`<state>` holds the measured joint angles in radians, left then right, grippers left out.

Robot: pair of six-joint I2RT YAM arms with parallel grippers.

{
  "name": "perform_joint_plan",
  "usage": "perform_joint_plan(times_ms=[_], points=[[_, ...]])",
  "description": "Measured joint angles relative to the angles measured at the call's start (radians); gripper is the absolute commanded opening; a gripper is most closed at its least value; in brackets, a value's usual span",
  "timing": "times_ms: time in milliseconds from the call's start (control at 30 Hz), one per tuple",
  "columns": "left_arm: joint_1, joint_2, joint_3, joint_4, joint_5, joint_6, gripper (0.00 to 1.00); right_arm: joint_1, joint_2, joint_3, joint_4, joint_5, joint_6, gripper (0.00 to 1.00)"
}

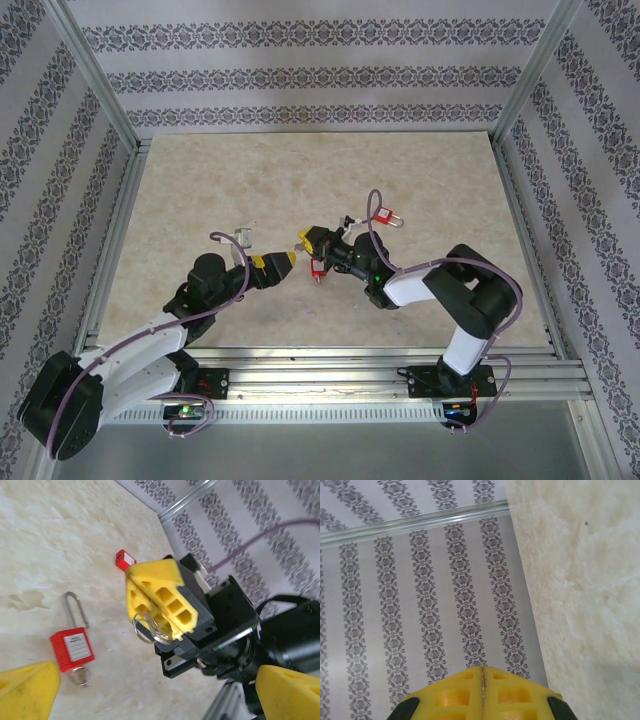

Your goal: Unlock with the key

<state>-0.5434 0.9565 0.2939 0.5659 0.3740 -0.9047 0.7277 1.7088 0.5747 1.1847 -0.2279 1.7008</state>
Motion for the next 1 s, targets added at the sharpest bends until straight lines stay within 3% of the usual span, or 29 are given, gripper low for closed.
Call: perform_joint_plan(times_ms=[233, 367, 867, 1000], points=[[0.000, 0.131, 0.030, 0.179, 0.021, -0.233, 1.00, -0.026, -0.146, -0.001, -0.056, 0.030, -0.153, 0.00], [0.000, 0.190, 0.059, 0.273, 0.022, -0.304, 0.94, -0.027, -0.157, 0.002, -0.079, 0.038, -0.194, 0.00], [-0.039, 0.351, 0.121, 0.417, 0.025, -0.402, 0.80, -0.025, -0.157, 0.014, -0.114, 0.057, -0.216, 0.00], [-0.040, 0.373, 0.121, 0.454, 0.025, -0.409, 0.71, -0.024, -0.157, 0.021, -0.114, 0.056, -0.216, 0.00]])
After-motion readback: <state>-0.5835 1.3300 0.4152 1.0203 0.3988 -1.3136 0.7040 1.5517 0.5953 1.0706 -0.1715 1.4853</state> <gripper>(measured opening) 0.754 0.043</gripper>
